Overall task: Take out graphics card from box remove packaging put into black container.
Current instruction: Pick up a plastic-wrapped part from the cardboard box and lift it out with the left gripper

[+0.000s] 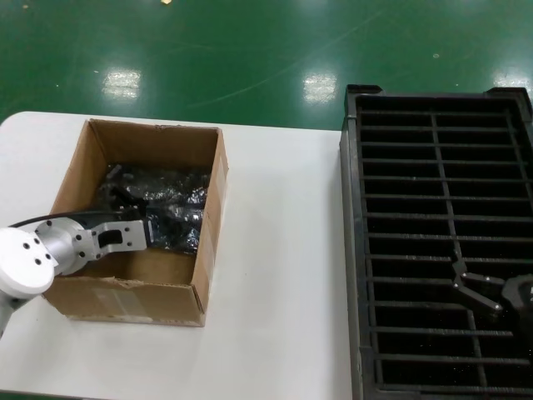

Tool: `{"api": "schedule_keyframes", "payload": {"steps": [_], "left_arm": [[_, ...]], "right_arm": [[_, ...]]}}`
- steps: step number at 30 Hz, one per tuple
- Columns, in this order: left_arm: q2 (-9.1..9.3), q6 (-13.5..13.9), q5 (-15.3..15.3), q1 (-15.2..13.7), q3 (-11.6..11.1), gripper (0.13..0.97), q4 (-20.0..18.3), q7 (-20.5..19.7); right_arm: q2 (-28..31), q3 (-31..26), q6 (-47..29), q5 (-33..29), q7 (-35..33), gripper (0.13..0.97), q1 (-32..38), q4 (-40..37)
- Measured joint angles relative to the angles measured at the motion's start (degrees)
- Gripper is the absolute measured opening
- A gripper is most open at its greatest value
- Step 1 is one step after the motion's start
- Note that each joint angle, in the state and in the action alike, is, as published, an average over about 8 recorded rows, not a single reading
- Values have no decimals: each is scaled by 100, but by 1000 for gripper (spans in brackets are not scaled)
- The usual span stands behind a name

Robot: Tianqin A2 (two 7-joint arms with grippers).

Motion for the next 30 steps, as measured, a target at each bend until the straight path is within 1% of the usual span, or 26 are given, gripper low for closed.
{"api": "schedule_keyframes", "payload": {"steps": [2,4,8,11,15,19,21,24,27,30], "left_arm": [[-26,-96,33,69,-46,152,-142,-42],[-67,-181,139,172,-119,151,-377,-140],[-195,-244,528,466,-352,145,-1098,-499],[-301,-198,873,717,-583,140,-1729,-791],[-420,-71,1292,1048,-931,140,-2550,-1104],[-539,76,1568,1388,-1268,140,-3329,-1343],[-612,137,1623,1577,-1419,140,-3712,-1431],[-725,174,1598,1878,-1612,140,-4244,-1511],[-833,147,1489,2184,-1776,140,-4741,-1545],[-940,69,1306,2469,-1879,140,-5172,-1518]], "right_arm": [[0,0,0,0,0,966,0,0],[0,0,0,0,0,966,0,0],[0,0,0,0,0,966,0,0],[0,0,0,0,0,966,0,0],[0,0,0,0,0,966,0,0],[0,0,0,0,0,966,0,0],[0,0,0,0,0,966,0,0],[0,0,0,0,0,966,0,0],[0,0,0,0,0,966,0,0],[0,0,0,0,0,966,0,0]]}}
